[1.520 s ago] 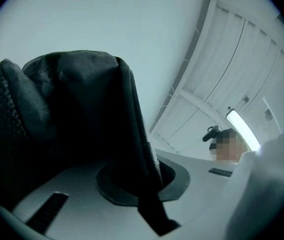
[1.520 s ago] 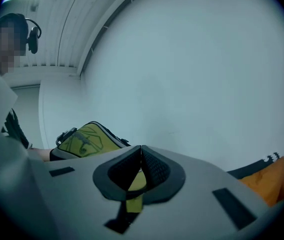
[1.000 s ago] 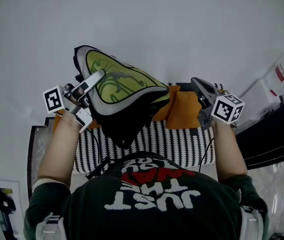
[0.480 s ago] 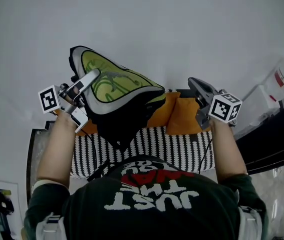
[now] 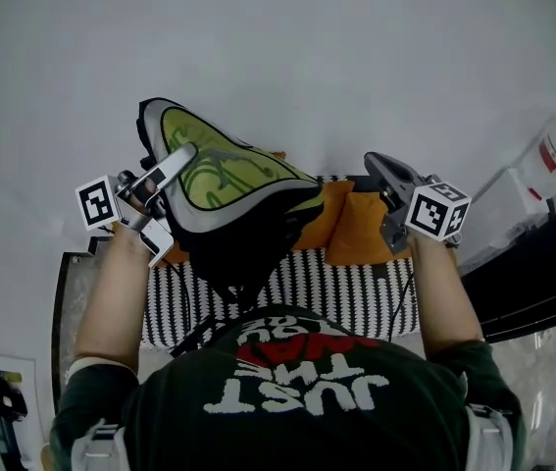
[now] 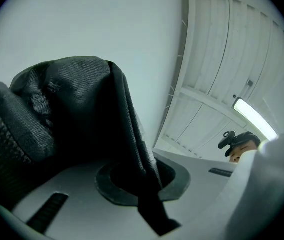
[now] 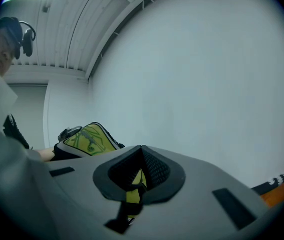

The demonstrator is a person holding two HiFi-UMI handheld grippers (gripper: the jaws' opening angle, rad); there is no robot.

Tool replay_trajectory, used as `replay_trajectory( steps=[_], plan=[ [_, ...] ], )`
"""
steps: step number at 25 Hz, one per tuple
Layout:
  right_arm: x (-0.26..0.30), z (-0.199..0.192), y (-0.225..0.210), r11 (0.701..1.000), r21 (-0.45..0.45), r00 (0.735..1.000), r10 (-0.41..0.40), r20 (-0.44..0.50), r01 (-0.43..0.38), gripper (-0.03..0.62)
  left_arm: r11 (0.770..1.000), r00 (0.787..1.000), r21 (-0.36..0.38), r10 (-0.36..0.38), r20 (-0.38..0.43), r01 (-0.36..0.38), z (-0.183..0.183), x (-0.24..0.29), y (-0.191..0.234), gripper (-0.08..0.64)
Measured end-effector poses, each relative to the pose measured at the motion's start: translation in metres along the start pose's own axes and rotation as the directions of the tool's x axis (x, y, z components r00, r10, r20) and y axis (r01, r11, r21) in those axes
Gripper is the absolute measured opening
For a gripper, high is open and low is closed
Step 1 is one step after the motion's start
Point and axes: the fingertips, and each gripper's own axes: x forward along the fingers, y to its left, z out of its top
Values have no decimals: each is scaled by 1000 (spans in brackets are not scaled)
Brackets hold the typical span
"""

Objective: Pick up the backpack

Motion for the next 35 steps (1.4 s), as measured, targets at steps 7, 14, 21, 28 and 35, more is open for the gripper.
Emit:
replay_trajectory(
  steps=[7,14,21,28,35],
  plan=[
    [4,1,1,1000,-8,1000,5,0,-5,28,1000,1000,12,1,6,-1,4,-1,-1,32],
    [5,2,3,1000,-7,1000,12,7,-12,26,1000,1000,26,11,7,-11,5,0,-1,32],
    [8,-1,7,1000,-23,1000,19,-13,-19,26,999,1000,29,18,-3,-18,4,1,-1,33],
    [8,-2,8,999,-25,1000,19,-21,-19,26,999,1000,32,28,-6,-28,3,1,0,34],
    [5,-4,12,999,-32,999,20,-27,-21,26,999,999,33,33,-7,-33,1,-2,-3,33]
  ],
)
